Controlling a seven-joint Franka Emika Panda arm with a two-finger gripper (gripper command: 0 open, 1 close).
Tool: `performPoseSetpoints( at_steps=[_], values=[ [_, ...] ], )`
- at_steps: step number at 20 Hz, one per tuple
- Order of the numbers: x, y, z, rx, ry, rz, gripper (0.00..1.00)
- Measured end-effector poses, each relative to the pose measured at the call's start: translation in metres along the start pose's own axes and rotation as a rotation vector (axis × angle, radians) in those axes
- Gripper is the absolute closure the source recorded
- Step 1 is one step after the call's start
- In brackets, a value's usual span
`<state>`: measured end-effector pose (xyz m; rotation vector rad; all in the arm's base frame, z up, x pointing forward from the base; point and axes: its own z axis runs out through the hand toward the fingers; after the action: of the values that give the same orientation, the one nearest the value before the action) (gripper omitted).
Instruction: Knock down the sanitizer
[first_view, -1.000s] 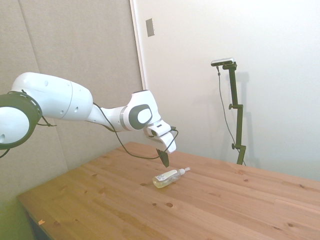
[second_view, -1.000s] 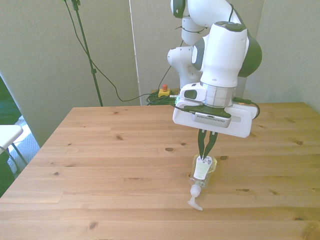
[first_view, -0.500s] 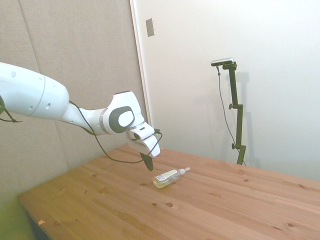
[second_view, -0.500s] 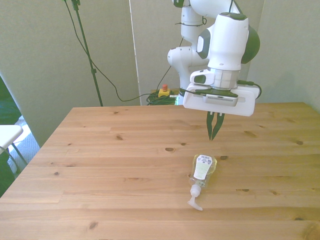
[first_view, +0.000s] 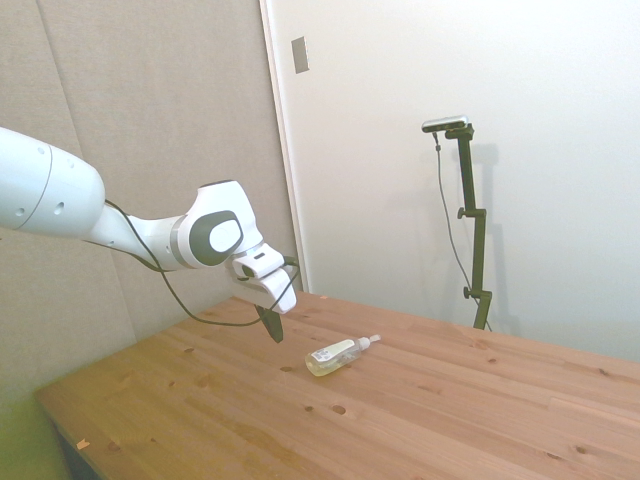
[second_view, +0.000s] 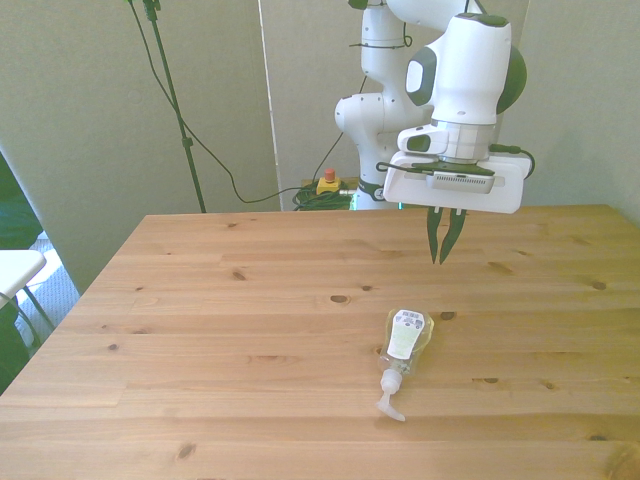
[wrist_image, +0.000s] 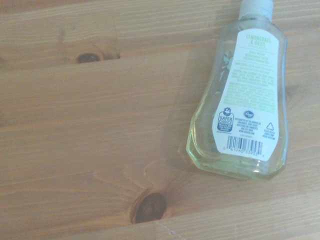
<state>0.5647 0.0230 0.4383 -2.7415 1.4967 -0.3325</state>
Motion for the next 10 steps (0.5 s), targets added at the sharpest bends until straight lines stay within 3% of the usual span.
performPoseSetpoints(
  at_steps=[10],
  values=[
    [-0.0016,0.0013,0.0022,-0.002,-0.009,-0.037,0.00]
  ],
)
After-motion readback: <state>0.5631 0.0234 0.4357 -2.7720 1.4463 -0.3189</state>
